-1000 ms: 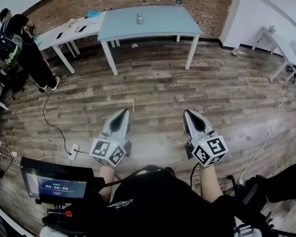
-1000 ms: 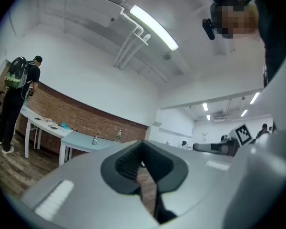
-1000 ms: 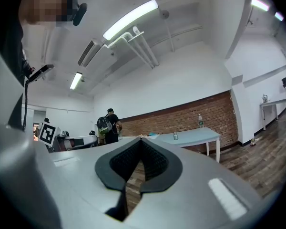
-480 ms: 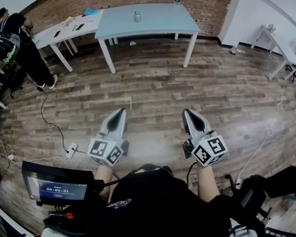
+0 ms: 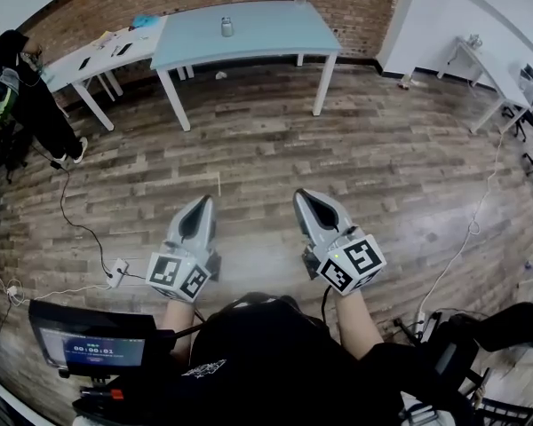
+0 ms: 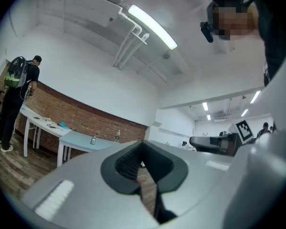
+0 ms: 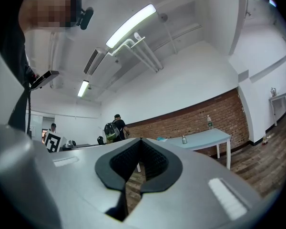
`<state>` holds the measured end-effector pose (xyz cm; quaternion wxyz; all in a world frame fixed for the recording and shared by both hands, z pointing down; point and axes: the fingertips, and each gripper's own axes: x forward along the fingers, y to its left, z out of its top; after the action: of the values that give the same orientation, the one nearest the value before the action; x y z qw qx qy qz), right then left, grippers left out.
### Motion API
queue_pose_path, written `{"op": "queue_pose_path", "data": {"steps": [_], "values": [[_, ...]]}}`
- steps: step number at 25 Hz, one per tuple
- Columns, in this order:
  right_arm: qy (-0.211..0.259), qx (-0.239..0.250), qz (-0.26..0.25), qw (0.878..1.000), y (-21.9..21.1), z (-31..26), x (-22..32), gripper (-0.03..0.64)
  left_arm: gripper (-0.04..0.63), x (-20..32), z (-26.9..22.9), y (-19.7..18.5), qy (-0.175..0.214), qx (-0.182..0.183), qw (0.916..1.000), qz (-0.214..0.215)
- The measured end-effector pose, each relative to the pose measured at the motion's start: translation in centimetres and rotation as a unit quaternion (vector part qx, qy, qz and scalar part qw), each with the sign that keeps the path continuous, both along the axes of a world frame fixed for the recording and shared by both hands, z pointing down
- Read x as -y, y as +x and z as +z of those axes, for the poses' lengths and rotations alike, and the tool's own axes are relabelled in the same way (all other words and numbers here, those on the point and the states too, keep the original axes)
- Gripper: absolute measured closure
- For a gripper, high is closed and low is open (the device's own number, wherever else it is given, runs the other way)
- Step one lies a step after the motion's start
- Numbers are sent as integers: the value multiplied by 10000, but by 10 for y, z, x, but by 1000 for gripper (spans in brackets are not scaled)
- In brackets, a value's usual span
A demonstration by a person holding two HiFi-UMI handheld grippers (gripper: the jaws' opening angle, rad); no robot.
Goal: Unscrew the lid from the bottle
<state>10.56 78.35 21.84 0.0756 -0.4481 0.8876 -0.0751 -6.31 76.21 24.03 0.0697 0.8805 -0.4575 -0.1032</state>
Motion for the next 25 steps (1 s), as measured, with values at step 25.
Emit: {"op": "queue_pose_path", "data": {"steps": [25], "values": [[-101,-70,-40,9999,37,14,8,615,595,4,9,19,-33,27,9998,-218]]}}
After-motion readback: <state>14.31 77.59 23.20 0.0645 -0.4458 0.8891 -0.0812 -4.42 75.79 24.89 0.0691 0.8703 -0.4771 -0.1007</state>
